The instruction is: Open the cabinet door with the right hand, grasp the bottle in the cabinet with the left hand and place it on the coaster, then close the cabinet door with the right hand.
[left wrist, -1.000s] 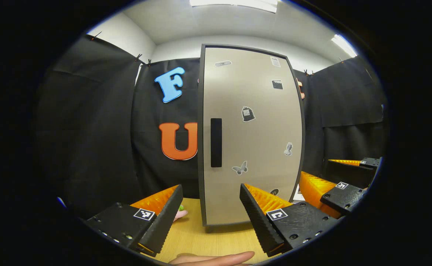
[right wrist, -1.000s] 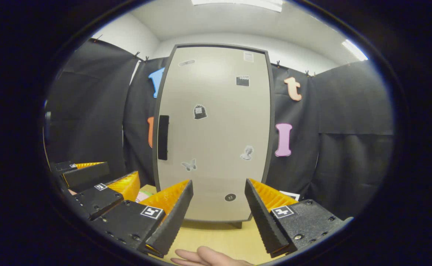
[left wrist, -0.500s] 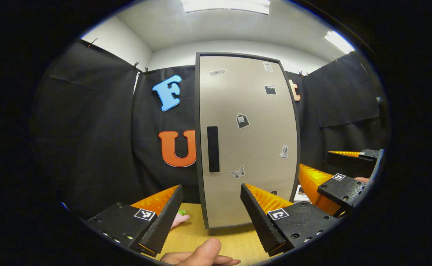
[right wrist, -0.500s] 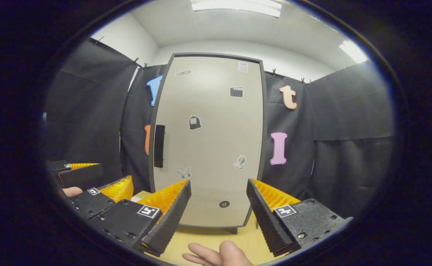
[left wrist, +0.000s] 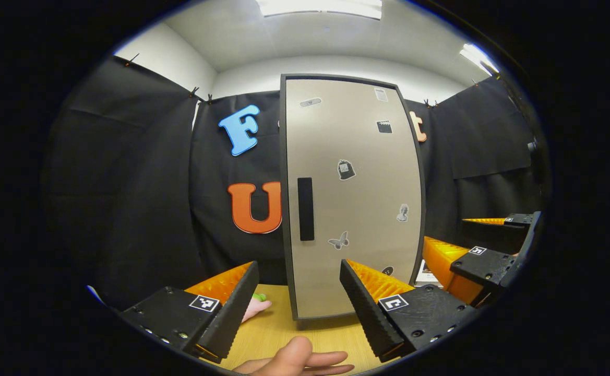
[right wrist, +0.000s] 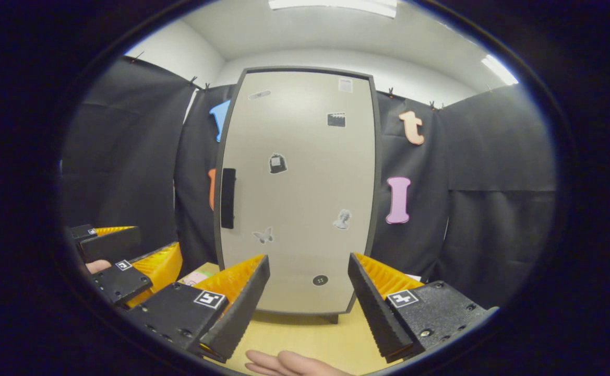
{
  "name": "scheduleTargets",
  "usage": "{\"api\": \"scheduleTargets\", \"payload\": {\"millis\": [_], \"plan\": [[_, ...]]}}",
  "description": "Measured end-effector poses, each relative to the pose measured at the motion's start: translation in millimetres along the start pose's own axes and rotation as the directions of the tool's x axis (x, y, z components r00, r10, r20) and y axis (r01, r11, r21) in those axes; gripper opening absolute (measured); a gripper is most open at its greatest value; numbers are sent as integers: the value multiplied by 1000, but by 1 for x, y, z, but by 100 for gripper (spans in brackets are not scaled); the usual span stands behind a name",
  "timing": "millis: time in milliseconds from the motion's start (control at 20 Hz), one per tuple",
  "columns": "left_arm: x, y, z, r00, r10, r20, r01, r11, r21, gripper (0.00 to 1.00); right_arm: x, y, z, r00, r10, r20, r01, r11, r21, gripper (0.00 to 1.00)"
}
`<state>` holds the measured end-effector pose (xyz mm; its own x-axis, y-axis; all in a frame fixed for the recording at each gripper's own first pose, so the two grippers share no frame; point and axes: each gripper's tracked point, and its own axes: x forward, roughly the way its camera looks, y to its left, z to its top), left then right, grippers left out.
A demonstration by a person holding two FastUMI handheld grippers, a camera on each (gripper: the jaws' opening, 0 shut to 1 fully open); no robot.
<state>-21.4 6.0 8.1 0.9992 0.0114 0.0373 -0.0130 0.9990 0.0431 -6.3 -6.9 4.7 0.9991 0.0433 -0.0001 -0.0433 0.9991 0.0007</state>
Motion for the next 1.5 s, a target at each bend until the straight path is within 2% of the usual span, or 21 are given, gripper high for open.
{"api": "scheduleTargets", "payload": {"millis": [200,500,700,950,1150,1350,1500], "plan": [[-14,7,-10,999,7,-36,-7,1000,3,95,13,13,5,997,71,-13,-70,997,22,96],[-33,43,-13,990,133,-47,-133,991,9,96,52,45,14,989,151,2,-151,988,-32,97],[-46,59,-14,980,191,-48,-190,982,23,96,76,66,25,981,192,29,-190,979,-67,98],[-64,85,-14,960,277,-29,-274,959,67,96,107,98,37,968,246,54,-238,964,-117,99],[-65,102,-15,934,356,-39,-353,933,75,96,128,130,45,952,297,81,-283,948,-147,99],[-73,124,-20,899,435,-54,-432,900,67,95,159,142,57,960,236,151,-202,957,-207,97],[-77,131,-26,882,465,-81,-460,885,69,95,179,160,51,957,266,120,-237,948,-211,96]]}}
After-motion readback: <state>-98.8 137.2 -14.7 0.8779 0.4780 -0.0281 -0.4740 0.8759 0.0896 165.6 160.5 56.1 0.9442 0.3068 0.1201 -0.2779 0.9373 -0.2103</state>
